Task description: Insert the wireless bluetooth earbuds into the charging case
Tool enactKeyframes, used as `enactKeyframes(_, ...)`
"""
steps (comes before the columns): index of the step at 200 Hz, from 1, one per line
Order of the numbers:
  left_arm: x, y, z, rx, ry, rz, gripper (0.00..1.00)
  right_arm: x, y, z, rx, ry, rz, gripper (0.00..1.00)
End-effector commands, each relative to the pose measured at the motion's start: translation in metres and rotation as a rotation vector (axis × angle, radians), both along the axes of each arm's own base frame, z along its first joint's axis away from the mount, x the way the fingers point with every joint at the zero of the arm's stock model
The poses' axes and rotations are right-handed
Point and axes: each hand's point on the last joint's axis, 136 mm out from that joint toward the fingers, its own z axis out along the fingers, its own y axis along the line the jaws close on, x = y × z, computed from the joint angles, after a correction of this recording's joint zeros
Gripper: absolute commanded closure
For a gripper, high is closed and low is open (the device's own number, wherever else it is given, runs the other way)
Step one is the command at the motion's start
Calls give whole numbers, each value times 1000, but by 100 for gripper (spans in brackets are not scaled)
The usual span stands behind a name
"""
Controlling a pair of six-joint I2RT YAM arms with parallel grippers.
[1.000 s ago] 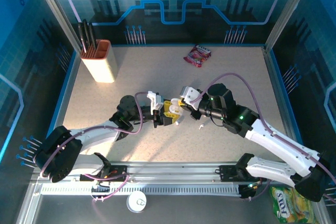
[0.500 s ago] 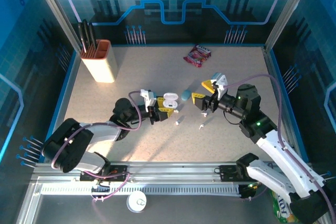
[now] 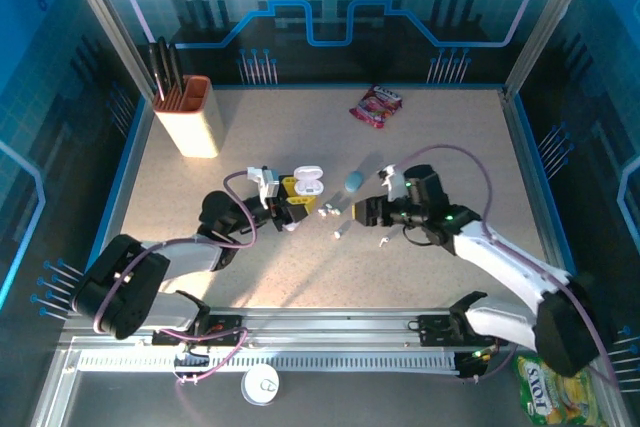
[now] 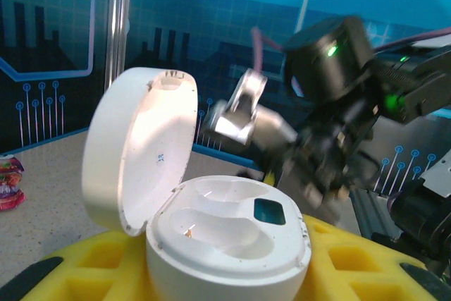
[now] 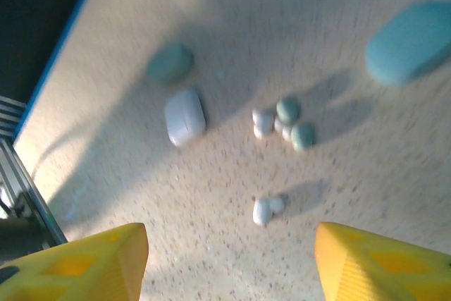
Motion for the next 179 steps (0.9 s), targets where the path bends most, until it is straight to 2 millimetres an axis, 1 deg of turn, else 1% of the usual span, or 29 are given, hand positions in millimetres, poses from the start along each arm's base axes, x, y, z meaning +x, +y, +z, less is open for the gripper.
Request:
enactKeyframes(1,-6,6,15,-37,-43,8,59,-5,22,-26,-55,72,44,36)
enactKeyframes(22,-9,7,16,-38,-46,8,59,-6,45,-49,-114,107,109,36)
enactKeyframes(44,-11,8,15,-35,-45,11,59,-4,66,-63,-146,125,163,36)
enactKeyframes(72,-13,9,14,-24,-43,13,59,2,81,-78,-152,143,199,36)
enactKeyframes(78,-14,9,14,-22,-42,11,59,3,82,-80,-156,146,204,36)
enactKeyframes(86,-14,9,14,-20,-43,10,58,2,81,-89,-172,159,209,35)
enactKeyframes(88,-14,9,14,-20,-42,9,59,7,86,-83,-162,144,212,36)
enactKeyframes(91,-14,9,14,-19,-41,10,59,8,87,-83,-164,142,214,35)
enactKeyframes(128,-15,9,14,-18,-41,8,59,17,86,-94,-200,150,217,35)
enactKeyframes(179,-14,8,13,-17,-41,4,59,10,70,-107,-212,195,204,35)
